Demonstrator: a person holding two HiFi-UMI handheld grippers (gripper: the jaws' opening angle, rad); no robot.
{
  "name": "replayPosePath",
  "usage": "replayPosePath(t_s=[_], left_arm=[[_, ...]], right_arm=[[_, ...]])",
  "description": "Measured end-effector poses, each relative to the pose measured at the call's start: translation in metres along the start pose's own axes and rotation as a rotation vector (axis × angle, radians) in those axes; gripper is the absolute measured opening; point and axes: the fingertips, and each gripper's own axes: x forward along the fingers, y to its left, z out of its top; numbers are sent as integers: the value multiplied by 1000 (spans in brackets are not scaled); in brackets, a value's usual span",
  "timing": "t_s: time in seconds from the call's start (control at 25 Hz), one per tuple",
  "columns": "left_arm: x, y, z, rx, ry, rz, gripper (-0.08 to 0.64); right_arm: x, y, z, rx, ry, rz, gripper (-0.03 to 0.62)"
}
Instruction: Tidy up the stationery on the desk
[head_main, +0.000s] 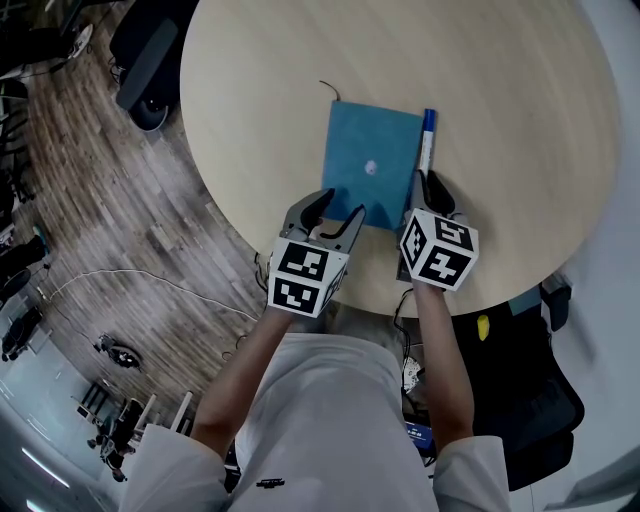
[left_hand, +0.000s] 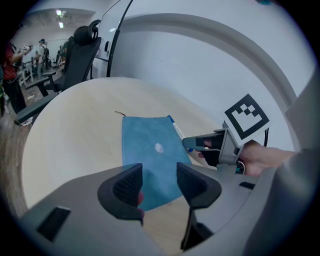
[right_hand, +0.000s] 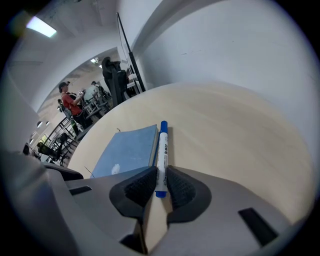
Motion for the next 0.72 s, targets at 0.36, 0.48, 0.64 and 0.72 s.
replayPosePath(t_s=[0.36, 0.48, 0.64, 0.72], left_arm=[[-3, -4, 1, 0, -12, 9, 215], [-6, 3, 3, -2, -34, 58, 71], [-6, 4, 1, -11, -35, 67, 49], [-4, 3, 0, -9, -33, 65, 49]], right_arm=[[-30, 9, -9, 42, -16, 52, 91], [-36, 12, -17, 79, -6, 74, 91], [-38, 11, -29, 127, 14, 81, 91], [-35, 11, -35, 160, 32, 97, 91]])
